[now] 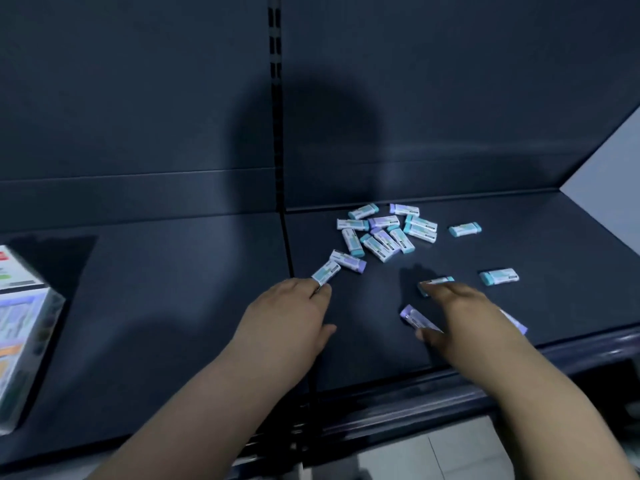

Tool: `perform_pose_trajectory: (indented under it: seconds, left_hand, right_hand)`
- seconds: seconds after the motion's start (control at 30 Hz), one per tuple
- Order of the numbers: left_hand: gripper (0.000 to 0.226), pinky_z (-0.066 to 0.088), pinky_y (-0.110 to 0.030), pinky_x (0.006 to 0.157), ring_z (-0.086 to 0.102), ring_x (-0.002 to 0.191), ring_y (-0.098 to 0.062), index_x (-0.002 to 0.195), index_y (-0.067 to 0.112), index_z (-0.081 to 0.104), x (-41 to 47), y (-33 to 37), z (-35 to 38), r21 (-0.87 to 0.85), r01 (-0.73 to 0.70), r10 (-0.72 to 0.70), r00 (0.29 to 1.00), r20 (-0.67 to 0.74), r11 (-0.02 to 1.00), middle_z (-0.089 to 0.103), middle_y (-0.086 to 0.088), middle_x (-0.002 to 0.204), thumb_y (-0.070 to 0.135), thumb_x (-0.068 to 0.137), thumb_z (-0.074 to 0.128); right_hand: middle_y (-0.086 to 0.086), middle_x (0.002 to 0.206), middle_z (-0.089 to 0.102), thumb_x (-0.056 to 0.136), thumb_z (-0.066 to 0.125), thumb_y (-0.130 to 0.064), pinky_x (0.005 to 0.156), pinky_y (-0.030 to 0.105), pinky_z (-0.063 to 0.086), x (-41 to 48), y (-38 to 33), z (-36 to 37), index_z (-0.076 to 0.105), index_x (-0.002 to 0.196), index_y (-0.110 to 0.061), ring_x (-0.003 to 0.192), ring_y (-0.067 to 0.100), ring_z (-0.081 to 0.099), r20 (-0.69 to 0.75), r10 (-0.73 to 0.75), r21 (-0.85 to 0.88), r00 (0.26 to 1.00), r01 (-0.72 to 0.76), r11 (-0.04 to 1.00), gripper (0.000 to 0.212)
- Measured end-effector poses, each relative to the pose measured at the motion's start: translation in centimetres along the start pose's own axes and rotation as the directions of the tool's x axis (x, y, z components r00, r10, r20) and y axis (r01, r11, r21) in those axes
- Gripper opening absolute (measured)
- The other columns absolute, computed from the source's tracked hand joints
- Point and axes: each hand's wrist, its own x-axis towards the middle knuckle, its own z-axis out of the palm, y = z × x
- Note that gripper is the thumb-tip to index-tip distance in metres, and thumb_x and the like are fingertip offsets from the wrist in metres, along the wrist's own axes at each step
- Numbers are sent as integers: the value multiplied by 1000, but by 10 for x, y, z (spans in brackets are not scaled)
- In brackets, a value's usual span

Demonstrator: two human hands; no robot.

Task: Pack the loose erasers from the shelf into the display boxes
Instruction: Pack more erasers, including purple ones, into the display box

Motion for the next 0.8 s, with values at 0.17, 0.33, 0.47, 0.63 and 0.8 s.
perform_pose_trajectory:
  seconds: [0.17,0.33,0.47,0.63,0.8]
  left_hand:
    - [58,30,-26,104,29,133,-13,146,24,21,6,5,8,-14,20,-19,999,35,1000,28,9,148,47,95,38]
    - [59,31,-25,104,28,134,-12,147,25,20,20,31,14,-12,76,-75,997,31,997,26,11,148,47,95,37]
    - [59,32,-25,106,27,135,-11,147,27,20,27,52,19,-39,172,-171,985,34,984,24,12,149,48,94,38]
    - [59,28,-23,105,26,136,-13,147,26,19,37,83,22,-9,236,-236,972,17,972,24,9,150,45,95,39]
    - [61,26,-23,108,25,136,-13,147,27,18,45,116,37,-59,279,-277,960,30,959,25,8,149,42,94,43]
  right_hand:
    - [1,94,53,79,66,-31,74,29,41,6,8,9,49,85,-21,97,26,56,123,41,-6,992,-41,999,20]
    - [4,105,61,80,63,-34,81,30,47,24,24,17,53,97,-20,100,25,56,126,-43,37,991,39,999,25]
    - [2,99,64,83,57,-35,81,32,49,36,43,13,54,101,-21,96,24,59,109,-183,121,977,170,978,23]
    - [-1,91,64,84,56,-39,78,35,51,51,65,10,56,103,-21,85,20,60,52,-323,232,945,303,924,26]
    - [1,95,67,84,59,-30,84,33,51,57,75,11,60,101,-20,91,19,63,23,-432,304,902,405,862,20]
